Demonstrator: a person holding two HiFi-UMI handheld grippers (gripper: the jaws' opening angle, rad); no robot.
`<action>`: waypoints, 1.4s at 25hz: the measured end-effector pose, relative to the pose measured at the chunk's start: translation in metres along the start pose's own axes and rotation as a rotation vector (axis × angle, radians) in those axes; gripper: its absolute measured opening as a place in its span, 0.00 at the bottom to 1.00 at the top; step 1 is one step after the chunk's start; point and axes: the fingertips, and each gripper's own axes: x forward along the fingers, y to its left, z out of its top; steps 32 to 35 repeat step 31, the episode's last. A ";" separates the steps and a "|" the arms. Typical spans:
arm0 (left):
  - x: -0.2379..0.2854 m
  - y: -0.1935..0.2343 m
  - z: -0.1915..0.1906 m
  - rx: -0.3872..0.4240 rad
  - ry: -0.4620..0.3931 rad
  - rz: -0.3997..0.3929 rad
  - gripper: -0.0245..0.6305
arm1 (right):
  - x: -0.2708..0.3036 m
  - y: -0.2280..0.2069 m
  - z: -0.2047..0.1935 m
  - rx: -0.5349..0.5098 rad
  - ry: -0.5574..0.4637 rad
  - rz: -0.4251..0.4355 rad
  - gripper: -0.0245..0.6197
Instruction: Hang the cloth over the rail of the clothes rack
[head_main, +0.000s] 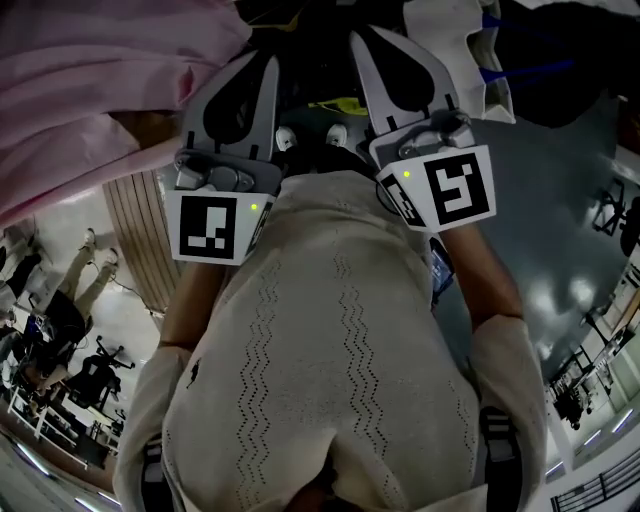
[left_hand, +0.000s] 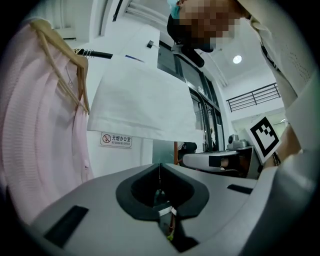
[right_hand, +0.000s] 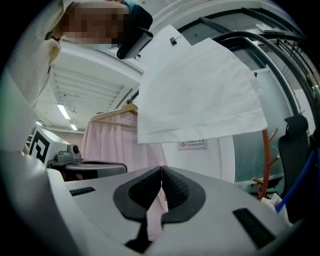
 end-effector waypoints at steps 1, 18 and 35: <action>0.001 -0.001 -0.001 0.001 0.000 -0.003 0.06 | -0.001 0.001 -0.001 0.001 0.003 0.000 0.07; 0.001 -0.008 -0.009 -0.054 -0.003 0.020 0.06 | -0.019 0.010 -0.016 0.014 0.032 -0.064 0.07; -0.008 0.000 -0.013 -0.080 -0.008 0.049 0.06 | -0.015 0.021 -0.025 0.010 0.062 -0.044 0.07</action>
